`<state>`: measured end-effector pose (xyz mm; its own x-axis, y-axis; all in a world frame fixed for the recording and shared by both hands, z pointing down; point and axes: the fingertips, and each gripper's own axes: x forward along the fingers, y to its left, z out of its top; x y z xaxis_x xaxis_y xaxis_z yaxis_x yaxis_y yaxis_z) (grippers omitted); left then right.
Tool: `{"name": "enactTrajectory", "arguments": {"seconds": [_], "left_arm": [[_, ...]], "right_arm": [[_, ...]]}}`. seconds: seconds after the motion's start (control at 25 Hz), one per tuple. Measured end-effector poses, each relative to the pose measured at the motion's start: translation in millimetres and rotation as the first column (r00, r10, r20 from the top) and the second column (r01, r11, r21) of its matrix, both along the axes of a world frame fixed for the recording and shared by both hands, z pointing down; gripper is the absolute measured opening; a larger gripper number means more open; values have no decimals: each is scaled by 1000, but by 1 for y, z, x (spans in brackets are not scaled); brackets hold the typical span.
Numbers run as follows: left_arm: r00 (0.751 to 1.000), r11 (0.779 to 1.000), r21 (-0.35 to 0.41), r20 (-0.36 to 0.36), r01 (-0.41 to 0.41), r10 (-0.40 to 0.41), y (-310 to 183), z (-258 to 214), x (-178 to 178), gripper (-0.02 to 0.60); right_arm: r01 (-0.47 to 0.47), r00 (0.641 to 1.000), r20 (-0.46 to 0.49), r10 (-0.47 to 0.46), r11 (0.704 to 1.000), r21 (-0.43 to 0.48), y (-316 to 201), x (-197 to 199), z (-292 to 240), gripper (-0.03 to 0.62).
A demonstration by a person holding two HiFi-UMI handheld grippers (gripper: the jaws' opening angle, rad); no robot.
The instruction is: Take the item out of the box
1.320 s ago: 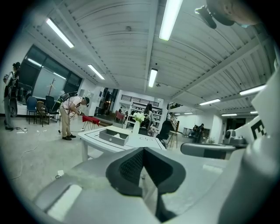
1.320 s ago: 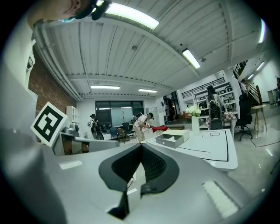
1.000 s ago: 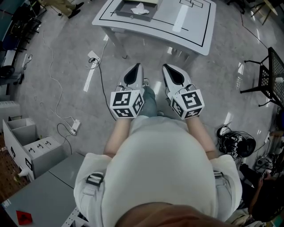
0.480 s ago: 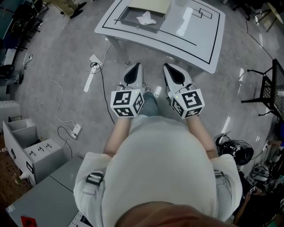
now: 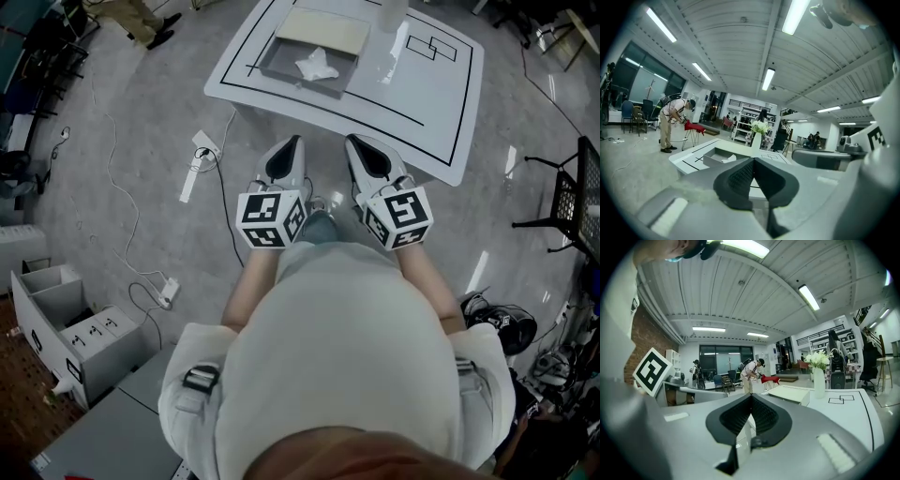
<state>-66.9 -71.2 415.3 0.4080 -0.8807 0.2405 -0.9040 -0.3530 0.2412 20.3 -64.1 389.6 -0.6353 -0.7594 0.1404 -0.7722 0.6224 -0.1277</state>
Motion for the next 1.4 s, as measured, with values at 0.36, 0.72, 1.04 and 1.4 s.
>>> {"name": "enactTrajectory", "arguments": {"seconds": [0.36,0.72,1.04,1.4], "left_arm": [[999,999,-4,11,-48,48,-58,-2,-17,-3],[998,998,-16,2,-64,64,-107,5,-34,-3],[997,997,-30,-3,-75,75,-143,15,-44,-3],[995,993,-55,8,-101,101,-166,23,-47,-3]], "right_arm": [[-35,999,-7,35,999,0,-53,-18,-3,-9],[-66,997,-26,66,998,-4,-98,-29,2,-9],[-80,996,-37,80,997,5,-133,-40,6,-9],[-116,993,-33,116,993,-2,-153,-37,10,-9]]}}
